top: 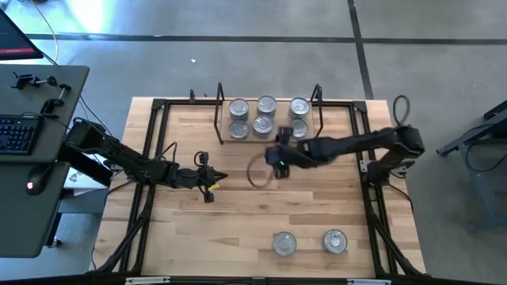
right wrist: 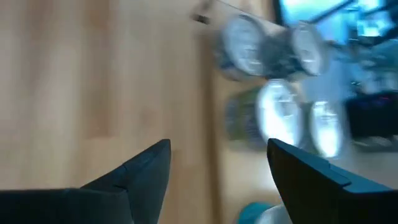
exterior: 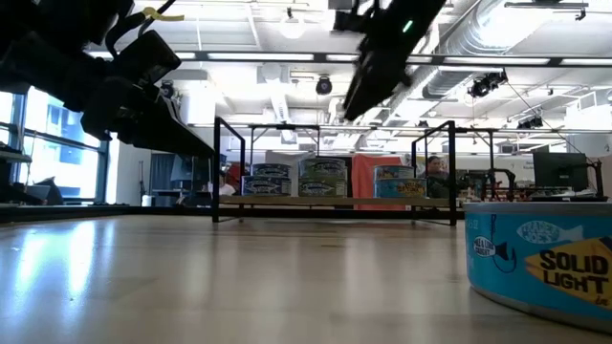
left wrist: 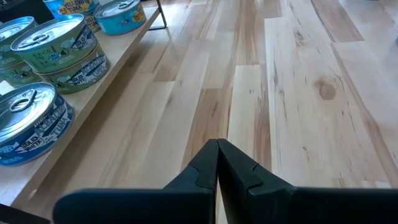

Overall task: Stack canned seafood by type on shelf
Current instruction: Stack the yellow-blue tuna can on top of the bottom yellow-blue tuna can on the shelf

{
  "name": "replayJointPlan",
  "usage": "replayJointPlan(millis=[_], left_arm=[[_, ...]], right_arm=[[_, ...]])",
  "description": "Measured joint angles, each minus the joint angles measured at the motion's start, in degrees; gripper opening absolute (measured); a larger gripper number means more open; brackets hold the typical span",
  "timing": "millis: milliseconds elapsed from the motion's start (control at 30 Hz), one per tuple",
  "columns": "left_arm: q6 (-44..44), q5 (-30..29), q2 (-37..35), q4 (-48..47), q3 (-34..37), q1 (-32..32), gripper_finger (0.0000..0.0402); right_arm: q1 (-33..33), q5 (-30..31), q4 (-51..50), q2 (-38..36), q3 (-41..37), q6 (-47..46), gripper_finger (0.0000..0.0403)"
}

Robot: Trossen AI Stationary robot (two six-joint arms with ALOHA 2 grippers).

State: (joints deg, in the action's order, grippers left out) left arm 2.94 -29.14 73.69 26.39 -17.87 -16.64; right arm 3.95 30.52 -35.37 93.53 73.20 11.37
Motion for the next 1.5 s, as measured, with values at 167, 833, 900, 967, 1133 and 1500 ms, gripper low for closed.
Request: replayJointPlan(millis=[167, 833, 900, 967, 1133, 1500], left_arm=[[0.0, 0.0, 0.0, 0.3, 0.0, 0.0, 0.0001], [0.0, 0.0, 0.0, 0.5, 0.0, 0.0, 0.0001], [0.0, 0.0, 0.0, 0.5, 0.0, 0.0, 0.0001], [-0.1, 0.0, 0.0, 0.5, 0.0, 0.0, 0.0001], [-0.2, 0.0, 0.0, 0.8, 0.0, 0.0, 0.0001], [-1.0, 0.0, 0.0, 3.9, 0.0, 0.0, 0.0001]], right_arm=[[8.7, -2.2, -13.3, -4.4, 0.0, -14.4, 0.0259], [46.7, -30.5, -6.6, -5.0, -15.5, -92.4, 0.0143], [48.4, -29.6, -2.2, -5.0, -18.2, -96.4, 0.0114], [49.3, -28.8, 0.9, -5.0, -20.4, -98.8, 0.0087], [47.7, -27.0, 6.0, -5.0, -23.1, -96.7, 0.0041], [34.0, -24.5, 39.0, -2.6, -25.4, -51.3, 0.0001]])
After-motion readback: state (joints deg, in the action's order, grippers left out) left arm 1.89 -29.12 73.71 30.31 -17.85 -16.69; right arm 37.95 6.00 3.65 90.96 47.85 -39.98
